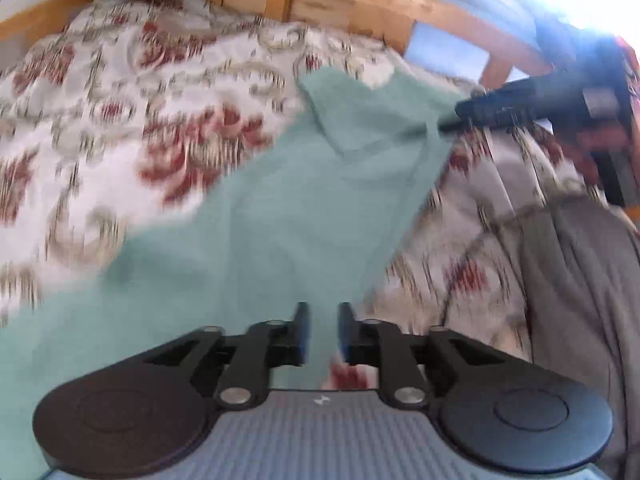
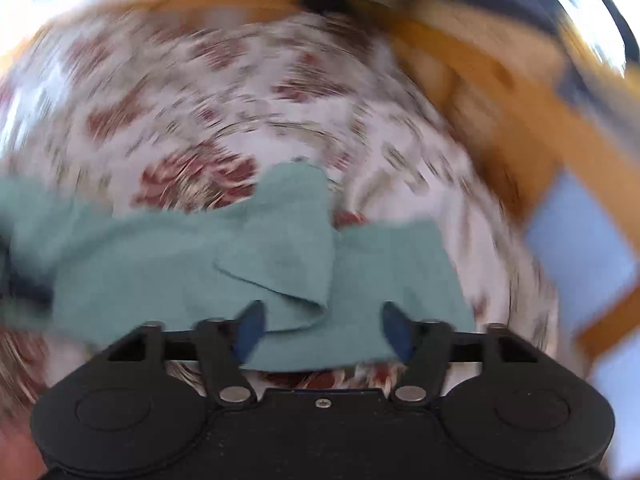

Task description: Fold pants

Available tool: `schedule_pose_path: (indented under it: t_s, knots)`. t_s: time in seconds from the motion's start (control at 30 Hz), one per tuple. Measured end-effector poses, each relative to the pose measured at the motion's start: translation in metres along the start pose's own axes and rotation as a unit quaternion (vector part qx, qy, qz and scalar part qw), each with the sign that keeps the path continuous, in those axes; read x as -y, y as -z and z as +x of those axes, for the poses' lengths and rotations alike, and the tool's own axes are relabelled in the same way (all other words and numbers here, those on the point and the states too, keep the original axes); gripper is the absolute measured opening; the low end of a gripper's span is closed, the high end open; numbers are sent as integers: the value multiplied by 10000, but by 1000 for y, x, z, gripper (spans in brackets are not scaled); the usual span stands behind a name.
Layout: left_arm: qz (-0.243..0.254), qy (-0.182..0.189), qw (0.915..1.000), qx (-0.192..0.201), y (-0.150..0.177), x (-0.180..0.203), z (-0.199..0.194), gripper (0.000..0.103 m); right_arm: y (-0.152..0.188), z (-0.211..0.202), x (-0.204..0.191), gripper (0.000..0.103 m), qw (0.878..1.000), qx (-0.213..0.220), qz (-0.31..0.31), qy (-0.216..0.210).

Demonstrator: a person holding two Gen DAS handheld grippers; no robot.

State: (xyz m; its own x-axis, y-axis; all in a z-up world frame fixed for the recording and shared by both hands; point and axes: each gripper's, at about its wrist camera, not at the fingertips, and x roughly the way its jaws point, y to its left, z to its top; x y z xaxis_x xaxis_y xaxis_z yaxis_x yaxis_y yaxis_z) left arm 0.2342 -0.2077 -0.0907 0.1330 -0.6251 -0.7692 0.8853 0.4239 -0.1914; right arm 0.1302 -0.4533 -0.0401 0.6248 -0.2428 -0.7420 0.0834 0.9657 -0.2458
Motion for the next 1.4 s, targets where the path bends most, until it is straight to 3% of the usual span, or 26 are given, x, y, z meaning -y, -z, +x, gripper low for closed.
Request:
schedule_pose_path:
  t_s: [0.07, 0.13, 0.23, 0.27, 0.33, 0.5, 0.57, 0.63, 0.67, 0.77, 0.83, 1.17, 1.2, 1.23, 1.27, 1.3, 1.4]
  knots:
    - [-5, 53, 9998, 201, -31, -4, 13, 59, 4, 6, -22, 76, 9938, 202, -1052, 285]
    - [-153, 116, 9987, 482, -60, -12, 30, 72, 14, 14, -42, 74, 9744, 437, -2121, 611]
    - [-615, 341, 9950, 705, -99, -26, 60, 72, 30, 26, -62, 68, 9388, 707, -3252, 886]
    - [-775, 379, 9936, 733, -111, -31, 71, 72, 33, 28, -66, 66, 9327, 790, -3410, 870]
    - [-937, 429, 9919, 739, -128, -40, 89, 71, 33, 31, -67, 62, 9337, 883, -3398, 702]
    - [-1230, 747, 9873, 667, -155, -58, 116, 59, 17, 43, -70, 51, 9470, 948, -3058, 269]
    - [-1289, 903, 9861, 541, -163, -59, 126, 43, 11, 51, -73, 44, 9509, 890, -2957, 189]
    - [-1245, 1029, 9861, 384, -167, -55, 135, 30, 8, 58, -75, 26, 9539, 813, -2888, 76]
    - [-1222, 1068, 9863, 297, -169, -52, 139, 19, 7, 61, -77, 25, 9551, 759, -2863, 51]
    - [-1189, 1111, 9865, 197, -172, -44, 142, 11, 4, 72, -78, 17, 9594, 532, -2770, -58]
    - [-1104, 1059, 9881, 155, -175, -39, 140, 9, 4, 75, -78, 0, 9618, 513, -2687, -104]
    - [-978, 828, 9917, 113, -197, -14, 117, 6, 6, 49, -62, 0, 9709, 769, -2264, -163]
    - [-1017, 826, 9913, 93, -199, -12, 115, 6, 7, 46, -62, 14, 9696, 861, -2286, -116]
    - [-1046, 794, 9913, 71, -202, -9, 114, 6, 8, 45, -64, 37, 9676, 887, -2366, -43]
    - [-1057, 748, 9916, 31, -204, -7, 113, 6, 10, 47, -66, 46, 9648, 862, -2484, 18]
    - [-1093, 698, 9915, -29, -206, -4, 112, 6, 12, 50, -70, 51, 9614, 800, -2632, 32]
    - [-1118, 655, 9915, -90, -211, 1, 111, 6, 13, 63, -79, 48, 9539, 685, -2916, 198]
